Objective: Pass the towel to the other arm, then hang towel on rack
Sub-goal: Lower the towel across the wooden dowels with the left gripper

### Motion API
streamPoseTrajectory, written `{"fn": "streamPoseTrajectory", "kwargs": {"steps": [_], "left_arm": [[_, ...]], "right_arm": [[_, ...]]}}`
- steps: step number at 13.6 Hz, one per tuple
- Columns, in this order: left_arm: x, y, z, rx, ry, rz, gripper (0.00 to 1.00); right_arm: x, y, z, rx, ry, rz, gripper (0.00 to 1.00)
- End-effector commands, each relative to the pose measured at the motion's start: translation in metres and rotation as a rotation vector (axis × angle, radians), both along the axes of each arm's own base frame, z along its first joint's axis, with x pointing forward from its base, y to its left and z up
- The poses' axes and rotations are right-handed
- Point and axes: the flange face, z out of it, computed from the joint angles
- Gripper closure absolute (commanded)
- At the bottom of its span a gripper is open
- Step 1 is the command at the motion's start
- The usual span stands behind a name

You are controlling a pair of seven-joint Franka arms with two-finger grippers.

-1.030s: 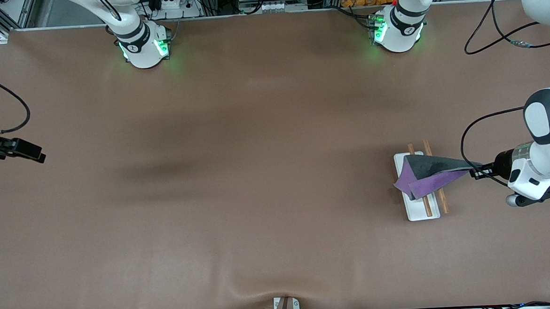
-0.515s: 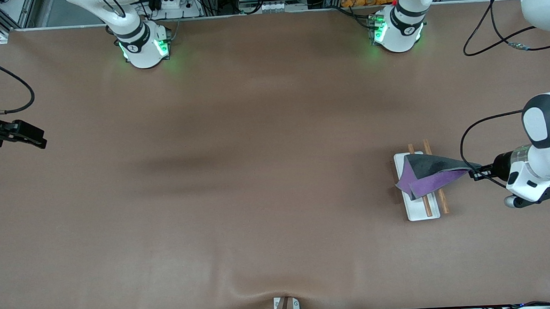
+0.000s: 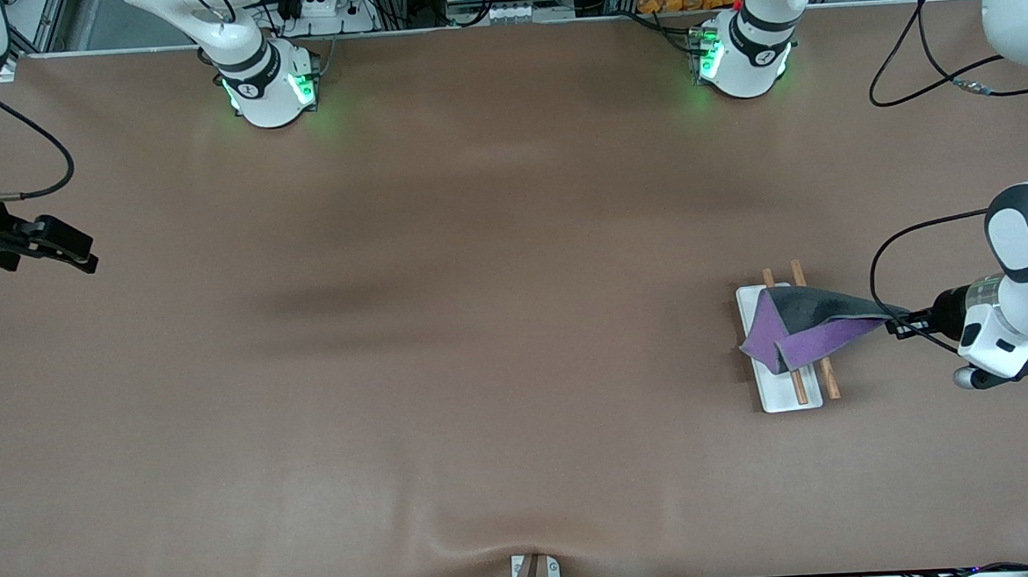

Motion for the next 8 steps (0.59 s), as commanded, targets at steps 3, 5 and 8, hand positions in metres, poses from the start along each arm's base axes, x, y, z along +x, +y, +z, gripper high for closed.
{"fn": "streamPoseTrajectory", "kwargs": {"steps": [3, 5, 8], "left_arm": [[0.002, 0.001, 0.0, -0.001, -0.012, -0.011, 0.72], [0.001, 0.005, -0.001, -0.002, -0.01, -0.008, 0.53], [0.0, 0.013, -0.002, -0.007, -0.012, -0.023, 0.1]], "right_arm": [[-0.003, -0.005, 0.012, 0.013, -0.014, -0.015, 0.0], [-0.005, -0.012, 0.027, 0.016, -0.02, -0.028, 0.0], [-0.006, -0.008, 0.032, 0.016, -0.023, -0.022, 0.0]]}}
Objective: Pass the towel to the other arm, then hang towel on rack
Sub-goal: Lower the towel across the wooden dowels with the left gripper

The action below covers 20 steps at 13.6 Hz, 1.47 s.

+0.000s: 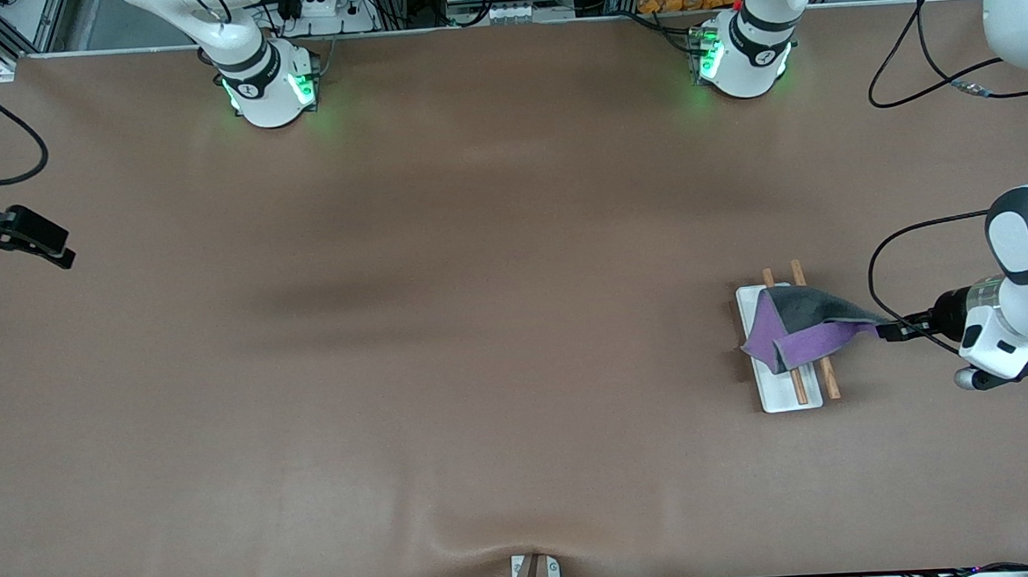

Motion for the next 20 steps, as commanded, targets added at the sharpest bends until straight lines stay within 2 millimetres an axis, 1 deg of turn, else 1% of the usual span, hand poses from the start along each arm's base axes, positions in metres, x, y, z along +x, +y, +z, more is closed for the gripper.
{"fn": "streamPoseTrajectory", "kwargs": {"steps": [1, 2, 3, 4, 5, 6, 7, 8, 9, 11, 13, 14, 15, 16, 17, 18, 20], "left_arm": [[0.0, 0.01, 0.001, -0.005, -0.013, -0.021, 0.0], [0.0, 0.01, 0.004, -0.004, -0.018, -0.023, 0.0], [0.001, 0.008, 0.01, -0.003, -0.027, -0.027, 0.0], [0.001, 0.005, 0.016, -0.003, -0.03, -0.032, 0.0], [0.0, 0.003, 0.029, 0.0, -0.043, -0.036, 0.0], [-0.002, 0.003, 0.044, 0.003, -0.055, -0.037, 0.0], [-0.005, -0.003, 0.062, 0.001, -0.057, -0.045, 0.0], [-0.009, -0.013, 0.078, -0.002, -0.059, -0.048, 0.0], [-0.013, -0.024, 0.102, -0.004, -0.072, -0.061, 0.0], [-0.024, -0.033, 0.143, 0.001, -0.105, -0.095, 0.0], [-0.029, -0.045, 0.181, 0.008, -0.166, -0.12, 0.0], [-0.028, -0.062, 0.196, -0.001, -0.186, -0.159, 0.0], [-0.028, -0.078, 0.216, -0.004, -0.189, -0.193, 0.0], [-0.031, -0.089, 0.233, -0.012, -0.178, -0.201, 0.0], [-0.034, -0.098, 0.239, -0.014, -0.155, -0.201, 0.0], [-0.038, -0.101, 0.244, -0.011, -0.15, -0.194, 0.0], [-0.052, -0.098, 0.271, 0.028, -0.174, -0.195, 0.0]], "right_arm": [[-0.005, 0.001, 0.012, 0.015, -0.006, -0.005, 0.0], [-0.005, -0.004, 0.011, 0.016, -0.003, -0.013, 0.0], [-0.004, -0.014, 0.011, 0.02, -0.011, -0.032, 0.0], [-0.004, -0.019, 0.013, 0.048, -0.018, -0.045, 0.0], [-0.005, -0.029, 0.014, 0.097, -0.025, -0.067, 0.0], [-0.006, -0.035, 0.014, 0.113, -0.027, -0.08, 0.0], [-0.006, -0.032, 0.015, 0.102, -0.027, -0.073, 0.0], [-0.006, -0.031, 0.016, 0.104, -0.027, -0.071, 0.0], [-0.005, -0.028, 0.016, 0.102, -0.028, -0.065, 0.0], [-0.005, -0.025, 0.015, 0.087, -0.026, -0.058, 0.0], [-0.004, -0.022, 0.017, 0.075, -0.029, -0.051, 0.0], [-0.004, -0.018, 0.022, 0.072, -0.038, -0.045, 0.0], [-0.004, -0.013, 0.026, 0.06, -0.042, -0.034, 0.0], [-0.004, -0.012, 0.025, 0.052, -0.04, -0.032, 0.0], [-0.004, -0.011, 0.025, 0.054, -0.04, -0.032, 0.0], [-0.003, -0.011, 0.024, 0.054, -0.038, -0.029, 0.0], [-0.005, -0.014, 0.025, 0.053, -0.037, -0.033, 0.0]]}}
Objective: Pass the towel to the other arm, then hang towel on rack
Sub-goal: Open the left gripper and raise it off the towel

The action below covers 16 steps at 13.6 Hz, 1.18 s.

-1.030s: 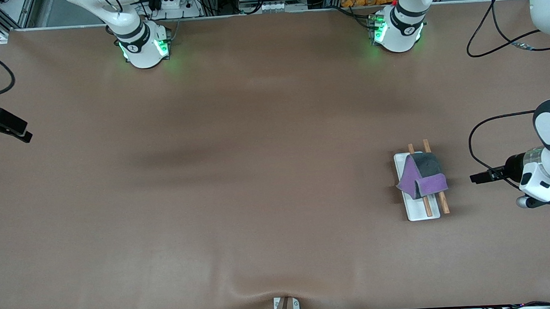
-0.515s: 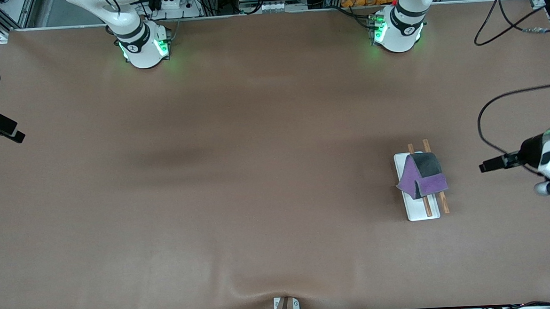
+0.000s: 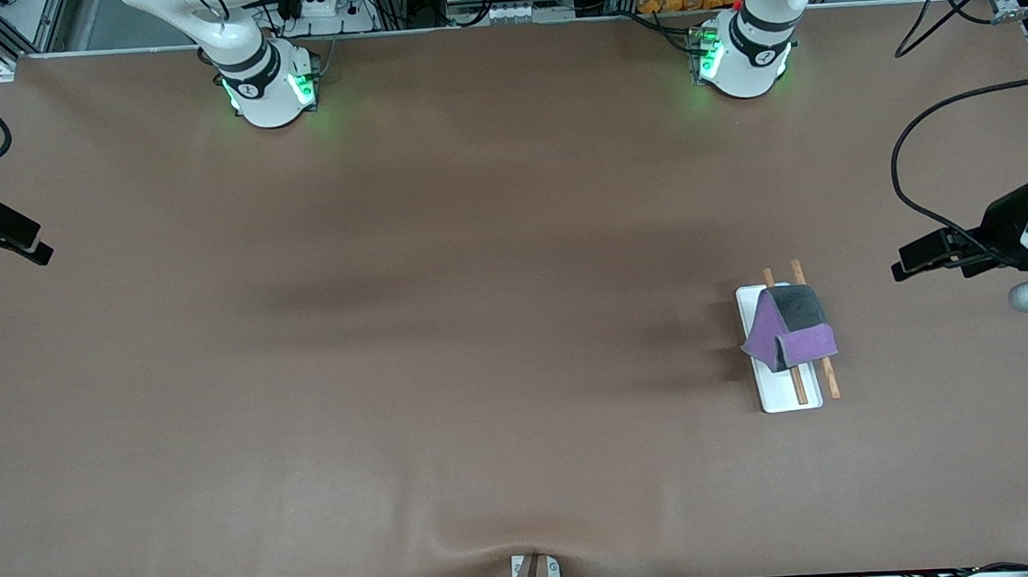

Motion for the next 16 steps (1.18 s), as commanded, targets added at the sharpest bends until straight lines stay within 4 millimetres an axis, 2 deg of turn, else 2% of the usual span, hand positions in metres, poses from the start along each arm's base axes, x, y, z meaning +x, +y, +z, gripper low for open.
{"fn": "streamPoseTrajectory", "kwargs": {"steps": [1, 6, 9, 11, 13, 14, 16], "left_arm": [[-0.022, 0.004, 0.033, 0.067, 0.002, 0.006, 0.0], [-0.056, -0.012, 0.079, 0.094, -0.042, -0.014, 0.0], [-0.074, -0.019, 0.075, 0.113, -0.024, -0.033, 0.0], [-0.073, -0.004, 0.075, 0.116, -0.023, -0.018, 0.0], [-0.066, -0.001, 0.068, 0.119, -0.012, -0.012, 0.0], [-0.064, -0.011, 0.065, 0.124, -0.008, -0.024, 0.0], [-0.068, -0.015, 0.071, 0.147, -0.02, -0.026, 0.0]], "right_arm": [[-0.003, -0.004, 0.006, -0.014, -0.001, -0.007, 0.0], [-0.004, -0.001, 0.007, -0.014, -0.002, -0.003, 0.0], [-0.005, -0.004, 0.007, -0.014, 0.003, -0.007, 0.0], [-0.005, -0.004, 0.005, -0.014, 0.009, -0.007, 0.0], [-0.005, -0.004, 0.006, -0.015, 0.007, -0.007, 0.0], [-0.005, -0.005, 0.005, -0.015, 0.01, -0.009, 0.0], [-0.006, -0.004, 0.005, -0.016, 0.013, -0.007, 0.0]]}}
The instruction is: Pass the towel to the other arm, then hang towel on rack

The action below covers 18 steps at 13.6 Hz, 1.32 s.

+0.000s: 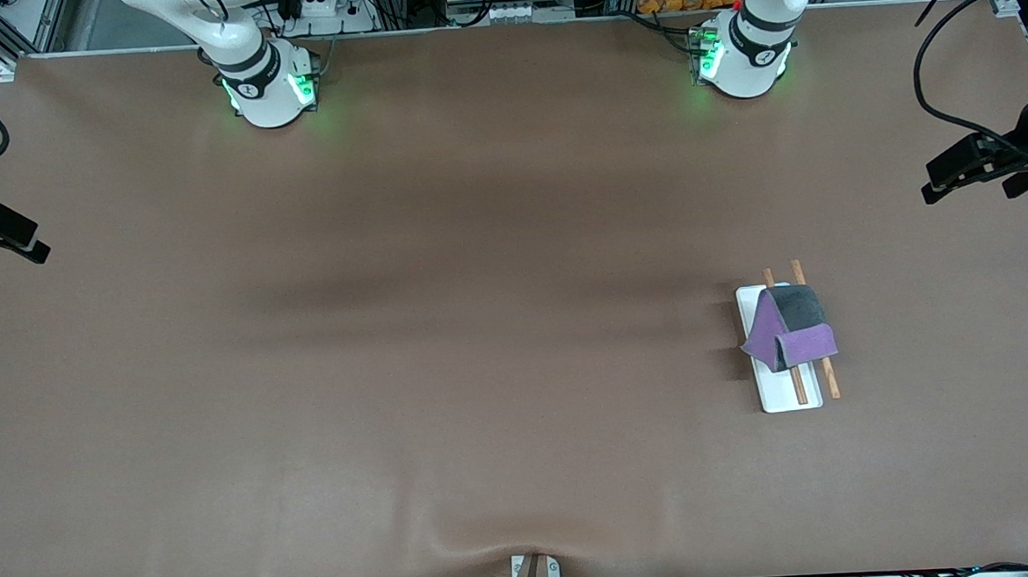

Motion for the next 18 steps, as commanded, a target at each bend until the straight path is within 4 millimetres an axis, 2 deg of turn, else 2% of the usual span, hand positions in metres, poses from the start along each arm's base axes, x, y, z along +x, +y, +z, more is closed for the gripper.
{"fn": "streamPoseTrajectory", "kwargs": {"steps": [1, 2, 6, 9, 11, 16, 18], "left_arm": [[-0.006, -0.002, 0.008, 0.033, -0.018, 0.004, 0.0], [-0.006, 0.003, 0.008, 0.026, -0.017, 0.009, 0.0], [-0.009, 0.002, 0.007, 0.027, 0.001, -0.001, 0.0], [-0.024, -0.002, 0.025, 0.027, -0.016, -0.007, 0.0], [-0.022, -0.006, 0.022, 0.027, -0.007, -0.002, 0.0], [-0.016, 0.0, 0.017, 0.031, 0.001, 0.01, 0.0], [-0.017, 0.004, 0.022, 0.031, 0.004, 0.018, 0.0]], "right_arm": [[-0.004, 0.0, 0.005, -0.013, 0.004, 0.0, 0.0], [-0.005, 0.0, 0.006, -0.013, 0.003, 0.0, 0.0], [-0.005, 0.0, 0.006, -0.013, 0.003, 0.0, 0.0], [-0.005, 0.0, 0.006, -0.013, 0.003, 0.0, 0.0], [-0.005, 0.0, 0.005, -0.013, 0.004, 0.0, 0.0], [-0.005, 0.0, 0.005, -0.013, 0.004, 0.0, 0.0], [-0.005, 0.0, 0.005, -0.013, 0.004, 0.0, 0.0]]}}
